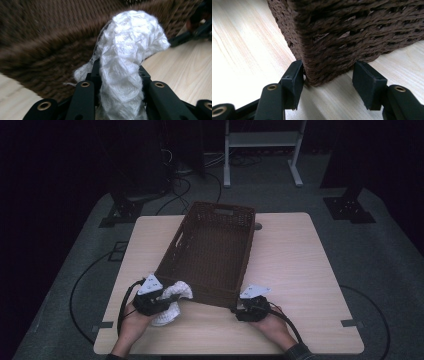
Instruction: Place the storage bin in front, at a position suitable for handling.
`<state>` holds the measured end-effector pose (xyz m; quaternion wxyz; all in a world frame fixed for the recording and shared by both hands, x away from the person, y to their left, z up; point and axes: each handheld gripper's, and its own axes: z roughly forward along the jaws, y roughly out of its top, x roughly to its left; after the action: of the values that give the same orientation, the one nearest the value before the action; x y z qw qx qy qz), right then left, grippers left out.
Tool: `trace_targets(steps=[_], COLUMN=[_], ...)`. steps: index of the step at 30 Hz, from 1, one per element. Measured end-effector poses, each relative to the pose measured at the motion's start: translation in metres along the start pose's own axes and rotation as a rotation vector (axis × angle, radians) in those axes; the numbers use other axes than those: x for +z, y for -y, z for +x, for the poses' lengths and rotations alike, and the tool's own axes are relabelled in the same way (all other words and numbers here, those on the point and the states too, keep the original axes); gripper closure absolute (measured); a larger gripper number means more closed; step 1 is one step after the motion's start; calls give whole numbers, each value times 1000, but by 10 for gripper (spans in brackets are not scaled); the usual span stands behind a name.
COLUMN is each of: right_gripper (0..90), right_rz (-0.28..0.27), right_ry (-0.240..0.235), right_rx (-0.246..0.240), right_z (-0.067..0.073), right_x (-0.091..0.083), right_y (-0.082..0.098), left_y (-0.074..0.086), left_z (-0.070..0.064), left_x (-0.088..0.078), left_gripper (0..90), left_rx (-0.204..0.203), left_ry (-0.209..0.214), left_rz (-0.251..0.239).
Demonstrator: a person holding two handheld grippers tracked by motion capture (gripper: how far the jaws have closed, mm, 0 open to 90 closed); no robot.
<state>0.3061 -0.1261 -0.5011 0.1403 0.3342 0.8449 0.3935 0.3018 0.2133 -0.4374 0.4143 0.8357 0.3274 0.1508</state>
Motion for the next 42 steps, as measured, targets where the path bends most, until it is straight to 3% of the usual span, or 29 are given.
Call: trace_targets(steps=[12,15,21,28,37,42], right_gripper=[421,421,421,422,423,423], right_rz=[0,-1,-3,-1,-1,-2], right_ry=[0,0,0,0,-1,-1], right_rx=[-1,-4,-3,-2,1,3], right_z=[0,0,0,0,0,0], right_x=[0,0,0,0,0,0], right_y=[0,0,0,0,0,0], left_y=[14,15,8,-11,-35,-41], left_z=[-2,-4,-7,-16,-27,-30], left_x=[35,38,30,10,-7,-4], left_gripper=[686,687,686,686,686,687], left_rx=[39,50,51,53,74,84], left_ry=[3,3,11,36,61,77], left_rz=[176,193,148,27,-85,-86])
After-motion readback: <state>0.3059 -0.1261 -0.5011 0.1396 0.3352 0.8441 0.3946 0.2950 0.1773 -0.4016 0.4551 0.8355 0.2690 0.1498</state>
